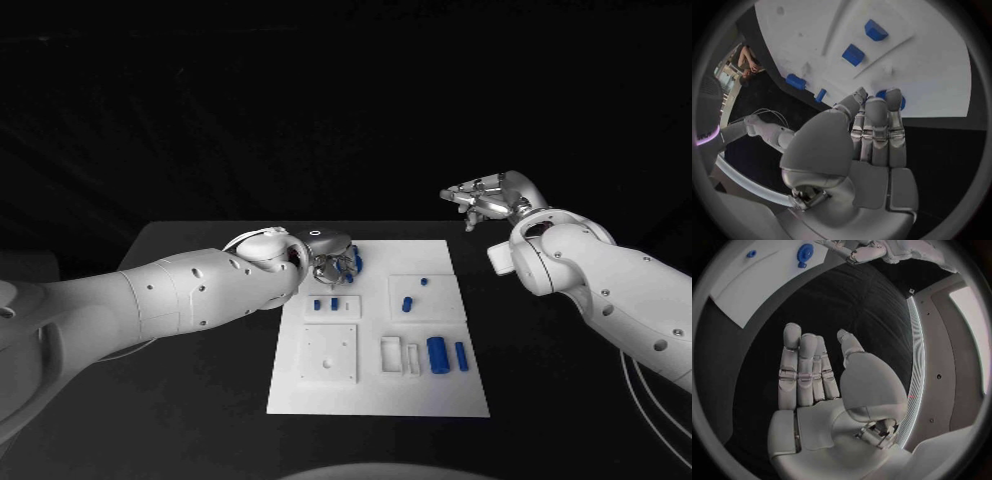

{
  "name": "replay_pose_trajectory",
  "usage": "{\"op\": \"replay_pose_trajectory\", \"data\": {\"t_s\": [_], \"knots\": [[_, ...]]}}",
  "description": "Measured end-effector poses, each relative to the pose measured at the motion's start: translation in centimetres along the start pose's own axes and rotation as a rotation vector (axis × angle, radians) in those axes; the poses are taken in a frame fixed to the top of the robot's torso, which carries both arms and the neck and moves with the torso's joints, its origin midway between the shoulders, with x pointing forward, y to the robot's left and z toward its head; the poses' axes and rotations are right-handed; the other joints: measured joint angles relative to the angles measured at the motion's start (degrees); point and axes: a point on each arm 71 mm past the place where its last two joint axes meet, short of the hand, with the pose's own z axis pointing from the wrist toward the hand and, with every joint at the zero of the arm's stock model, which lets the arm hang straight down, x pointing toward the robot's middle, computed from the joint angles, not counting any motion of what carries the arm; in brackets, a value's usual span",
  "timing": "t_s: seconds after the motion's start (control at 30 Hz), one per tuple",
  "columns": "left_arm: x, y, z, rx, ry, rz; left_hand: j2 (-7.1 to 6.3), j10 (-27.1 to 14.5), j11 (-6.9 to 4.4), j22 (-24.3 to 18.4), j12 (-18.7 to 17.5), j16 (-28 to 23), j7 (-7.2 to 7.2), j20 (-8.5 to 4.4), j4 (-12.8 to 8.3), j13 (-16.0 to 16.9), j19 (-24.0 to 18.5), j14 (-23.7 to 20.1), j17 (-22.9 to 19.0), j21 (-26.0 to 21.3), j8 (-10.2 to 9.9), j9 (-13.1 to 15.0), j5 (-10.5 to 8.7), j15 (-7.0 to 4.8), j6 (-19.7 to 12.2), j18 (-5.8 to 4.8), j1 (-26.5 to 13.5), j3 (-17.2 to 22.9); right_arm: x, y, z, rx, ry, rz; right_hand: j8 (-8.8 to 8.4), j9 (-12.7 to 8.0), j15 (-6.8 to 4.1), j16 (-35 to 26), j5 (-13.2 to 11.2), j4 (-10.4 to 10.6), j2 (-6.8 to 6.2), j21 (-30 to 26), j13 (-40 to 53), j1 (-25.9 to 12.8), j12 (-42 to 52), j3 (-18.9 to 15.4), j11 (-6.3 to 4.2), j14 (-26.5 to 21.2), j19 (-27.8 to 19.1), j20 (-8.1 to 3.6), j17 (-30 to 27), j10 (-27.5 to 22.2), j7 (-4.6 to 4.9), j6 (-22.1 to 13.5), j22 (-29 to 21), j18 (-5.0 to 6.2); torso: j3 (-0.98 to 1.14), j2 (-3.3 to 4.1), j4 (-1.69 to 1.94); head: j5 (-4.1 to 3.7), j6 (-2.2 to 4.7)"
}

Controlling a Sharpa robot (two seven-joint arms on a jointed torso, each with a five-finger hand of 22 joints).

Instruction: Assemble the parts on the task board

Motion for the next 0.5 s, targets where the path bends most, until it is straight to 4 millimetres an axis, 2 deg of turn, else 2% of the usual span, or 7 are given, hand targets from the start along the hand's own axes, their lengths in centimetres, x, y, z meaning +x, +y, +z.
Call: {"op": "replay_pose_trajectory", "data": {"t_s": [0.23,0.5], "knots": [[-1.2,0.9,-0.9,-0.023,-0.011,-0.028,0.00,0.0,0.00,0.0,0.0,0.0,-0.02,-0.22,0.0,0.0,-0.2,0.0,0.0,0.0,-0.1,0.0,-0.18,0.00,0.0,-0.01,0.0,0.0,-0.1,-0.1,0.0,0.002,-0.001,-0.002,0.00,0.0,0.00,0.0,0.0,0.0,0.00,0.0,0.0,0.0,0.0,0.0,0.00,0.0,0.0,0.00,0.0,0.0,0.00,0.0,0.0,0.01,0.00,0.01,-0.03,0.05,-0.04],[-1.5,2.1,-1.8,-0.054,0.004,-0.041,0.00,0.0,0.00,0.0,0.0,-0.1,-0.07,-0.33,0.1,0.0,-0.3,0.0,-0.2,0.0,-0.2,0.0,-0.34,0.00,-0.1,-0.04,0.0,-0.1,-0.3,-0.3,0.0,0.006,-0.003,-0.005,0.00,0.0,0.00,0.0,0.0,0.0,0.00,0.0,0.0,0.0,0.0,0.0,0.00,0.0,0.0,0.00,0.0,0.0,0.00,0.0,0.0,0.01,0.00,0.03,-0.04,0.15,-0.09]]}}
